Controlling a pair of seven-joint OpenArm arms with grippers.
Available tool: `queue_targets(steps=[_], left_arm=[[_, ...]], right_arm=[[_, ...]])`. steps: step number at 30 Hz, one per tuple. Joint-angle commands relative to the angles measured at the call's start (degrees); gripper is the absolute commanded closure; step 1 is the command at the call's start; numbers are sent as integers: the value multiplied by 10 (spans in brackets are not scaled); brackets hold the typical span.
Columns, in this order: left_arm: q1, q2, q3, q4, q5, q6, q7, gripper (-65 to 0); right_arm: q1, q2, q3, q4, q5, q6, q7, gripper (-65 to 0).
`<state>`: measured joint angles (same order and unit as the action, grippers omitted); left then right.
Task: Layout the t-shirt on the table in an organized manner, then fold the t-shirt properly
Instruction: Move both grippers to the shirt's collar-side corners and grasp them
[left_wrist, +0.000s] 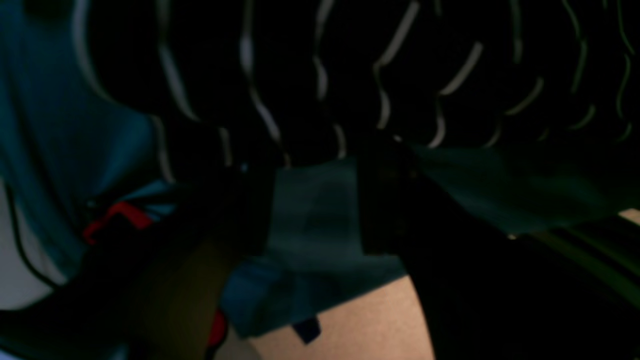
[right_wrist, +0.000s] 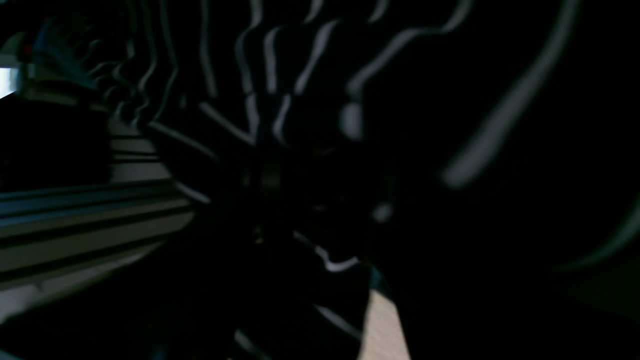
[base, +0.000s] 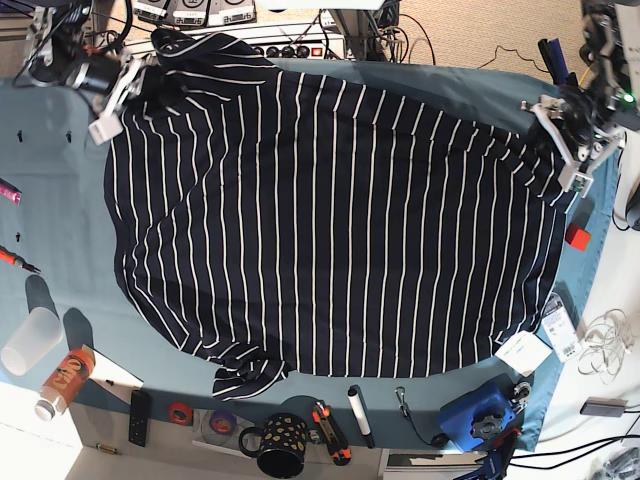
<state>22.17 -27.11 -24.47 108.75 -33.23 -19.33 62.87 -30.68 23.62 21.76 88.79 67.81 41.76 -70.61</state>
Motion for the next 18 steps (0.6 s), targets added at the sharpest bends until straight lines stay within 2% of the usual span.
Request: queue_targets(steps=[1,5,8,11,15,18], left_arm=[[-3,-8,-6,8,9,3,-17,-275],[-5,-7,-6,8,52,41,-61,-275],[-14,-7,-6,8,45,41,-59,-275],[-34,0,-6,8,45,67,-57,-275],[-64,28,-6,8,48,71,-60,-275],[-68,53,-6,8,70,71,-82,-276]], right_arm=[[-28,-3,-12,-10,-108,-18,-94,-199],[-38,-3,-12,-10,-101,-18,-94,-199],[-38,-3,-12,-10,-94,-18,-94,-199],[-38,-3,-12,-10,-87,-18,-94,-199],[-38,-3,-12,-10,-87,-18,-94,-199],[-38,-3,-12,-10,-88,-18,-94,-199]])
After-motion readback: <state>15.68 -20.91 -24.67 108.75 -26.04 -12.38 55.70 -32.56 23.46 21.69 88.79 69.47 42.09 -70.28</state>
